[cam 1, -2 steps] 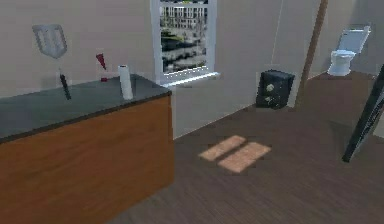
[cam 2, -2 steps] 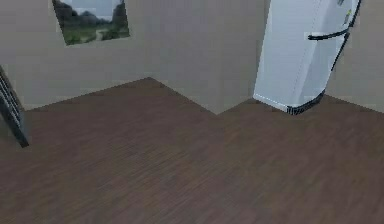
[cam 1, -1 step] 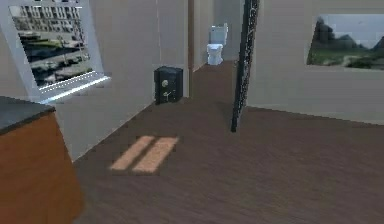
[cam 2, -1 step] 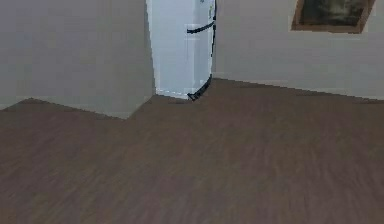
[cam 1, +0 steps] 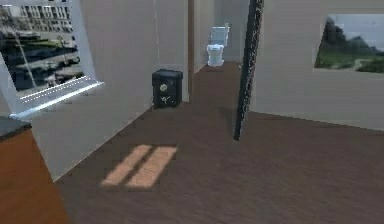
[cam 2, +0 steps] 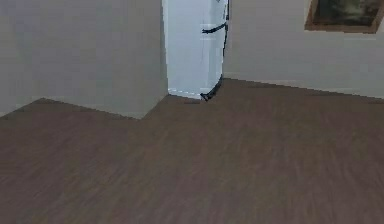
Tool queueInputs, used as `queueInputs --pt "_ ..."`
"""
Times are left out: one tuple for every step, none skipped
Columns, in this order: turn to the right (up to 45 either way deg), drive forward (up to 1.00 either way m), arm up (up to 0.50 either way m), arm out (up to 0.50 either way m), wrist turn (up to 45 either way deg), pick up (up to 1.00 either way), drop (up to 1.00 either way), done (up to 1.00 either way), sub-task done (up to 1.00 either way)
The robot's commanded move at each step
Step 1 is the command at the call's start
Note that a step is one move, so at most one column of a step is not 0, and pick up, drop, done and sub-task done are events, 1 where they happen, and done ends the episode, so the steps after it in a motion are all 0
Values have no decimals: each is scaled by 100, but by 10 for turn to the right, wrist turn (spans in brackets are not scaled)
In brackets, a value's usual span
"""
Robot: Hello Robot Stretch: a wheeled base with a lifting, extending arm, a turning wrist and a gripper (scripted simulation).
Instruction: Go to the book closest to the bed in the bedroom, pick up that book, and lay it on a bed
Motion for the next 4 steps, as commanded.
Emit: queueInputs --pt "30 0 0 0 0 0 0 0 0" --pt "0 100 0 0 0 0 0 0 0" --pt "0 100 0 0 0 0 0 0 0" --pt "0 65 0 0 0 0 0 0 0"
